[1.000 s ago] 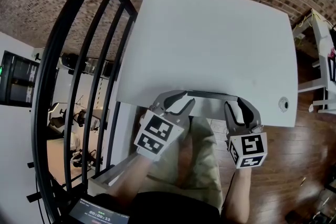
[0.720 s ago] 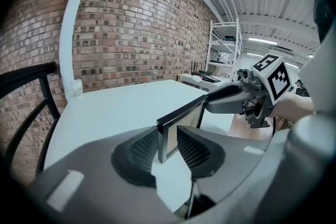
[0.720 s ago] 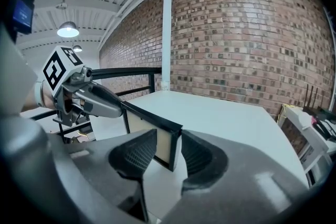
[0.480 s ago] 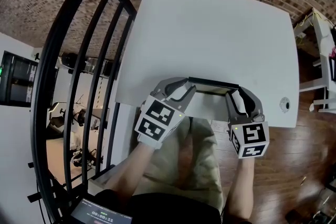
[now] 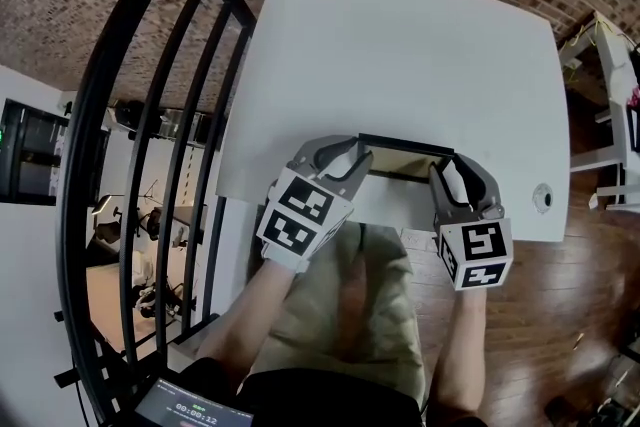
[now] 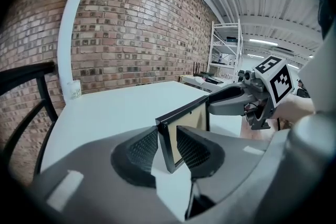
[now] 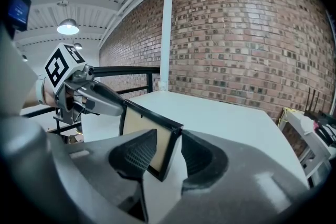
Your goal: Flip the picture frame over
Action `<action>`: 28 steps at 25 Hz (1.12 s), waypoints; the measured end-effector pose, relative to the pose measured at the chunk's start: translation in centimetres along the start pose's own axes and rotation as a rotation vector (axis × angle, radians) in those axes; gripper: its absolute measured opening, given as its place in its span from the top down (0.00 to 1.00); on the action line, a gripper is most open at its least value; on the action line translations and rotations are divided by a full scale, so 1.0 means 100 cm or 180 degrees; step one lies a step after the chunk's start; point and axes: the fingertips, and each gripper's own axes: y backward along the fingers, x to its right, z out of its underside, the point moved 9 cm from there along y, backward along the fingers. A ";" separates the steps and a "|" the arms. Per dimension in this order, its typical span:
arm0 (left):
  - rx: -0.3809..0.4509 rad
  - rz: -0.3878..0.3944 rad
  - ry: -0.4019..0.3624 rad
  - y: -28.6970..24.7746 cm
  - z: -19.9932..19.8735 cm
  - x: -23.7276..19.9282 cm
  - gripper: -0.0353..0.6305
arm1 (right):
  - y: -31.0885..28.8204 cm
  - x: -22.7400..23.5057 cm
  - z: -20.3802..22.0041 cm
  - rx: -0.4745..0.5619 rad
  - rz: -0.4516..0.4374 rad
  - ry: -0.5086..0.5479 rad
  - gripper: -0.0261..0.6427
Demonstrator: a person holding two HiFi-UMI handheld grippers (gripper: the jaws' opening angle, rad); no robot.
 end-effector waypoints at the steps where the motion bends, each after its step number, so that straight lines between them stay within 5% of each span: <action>1: 0.0005 -0.0002 -0.0004 -0.001 0.000 0.000 0.76 | -0.001 0.001 0.000 0.0003 0.0001 -0.0001 0.77; 28: -0.0147 0.0039 0.0156 -0.023 0.021 -0.004 0.76 | -0.018 0.004 0.025 -0.0193 -0.0059 -0.0130 0.76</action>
